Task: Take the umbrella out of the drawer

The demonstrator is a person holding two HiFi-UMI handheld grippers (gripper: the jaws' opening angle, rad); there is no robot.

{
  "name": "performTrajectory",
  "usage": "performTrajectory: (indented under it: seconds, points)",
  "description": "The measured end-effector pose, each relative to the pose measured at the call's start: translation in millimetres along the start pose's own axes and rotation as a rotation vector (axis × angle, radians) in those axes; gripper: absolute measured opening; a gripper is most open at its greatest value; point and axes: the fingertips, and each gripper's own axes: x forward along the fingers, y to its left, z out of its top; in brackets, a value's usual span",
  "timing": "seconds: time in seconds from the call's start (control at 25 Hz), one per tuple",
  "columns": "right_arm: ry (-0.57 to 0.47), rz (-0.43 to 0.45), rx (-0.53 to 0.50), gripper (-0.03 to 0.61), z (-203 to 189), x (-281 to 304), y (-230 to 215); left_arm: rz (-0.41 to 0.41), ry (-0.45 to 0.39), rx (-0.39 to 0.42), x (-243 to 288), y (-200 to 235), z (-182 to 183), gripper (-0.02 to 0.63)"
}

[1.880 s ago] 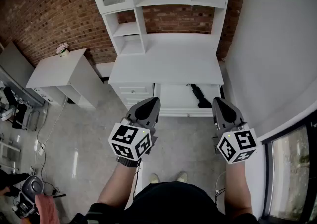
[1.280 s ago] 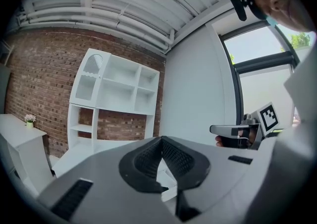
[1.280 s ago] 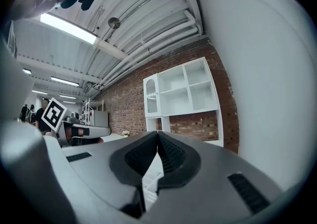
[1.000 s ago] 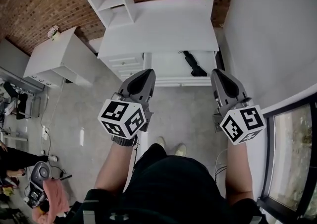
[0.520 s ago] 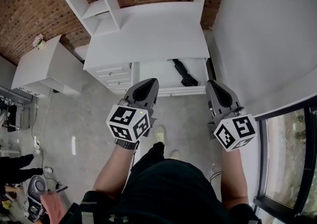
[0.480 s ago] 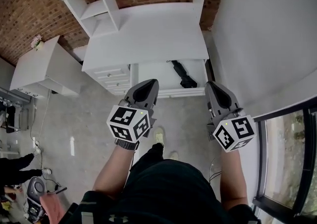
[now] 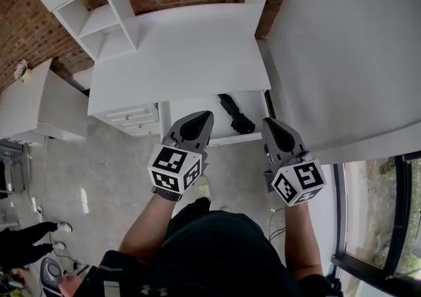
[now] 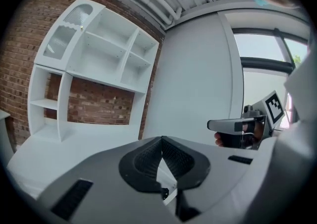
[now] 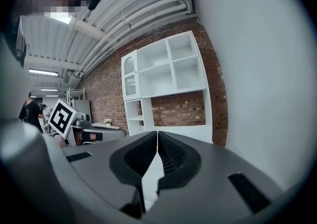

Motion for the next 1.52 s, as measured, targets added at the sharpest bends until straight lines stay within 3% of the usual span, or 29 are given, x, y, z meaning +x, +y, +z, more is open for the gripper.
performTrajectory:
  seconds: [0.4,0.8,1.12,1.52]
  points:
    - [0.117,-0.042,-0.003,0.006,-37.5,59.1,-18.1,-0.028,0.031,-0.031,40.5,46.9,-14.6,0.006]
    - [0.287,0.035,0.003,0.008,-116.9,120.7,-61.0,-0.001,0.062,-0.047,85.2,63.7,-47.7,0.006]
    - [0.459,0.127,-0.005,0.017,-190.1,179.5,-98.9,0.106,0.129,-0.090,129.9,92.0,-77.0,0.006]
    - [0.746,0.234,-0.027,0.140,-316.1,228.2,-137.3,0.226,0.208,-0.163,175.9,124.2,-122.1,0.006]
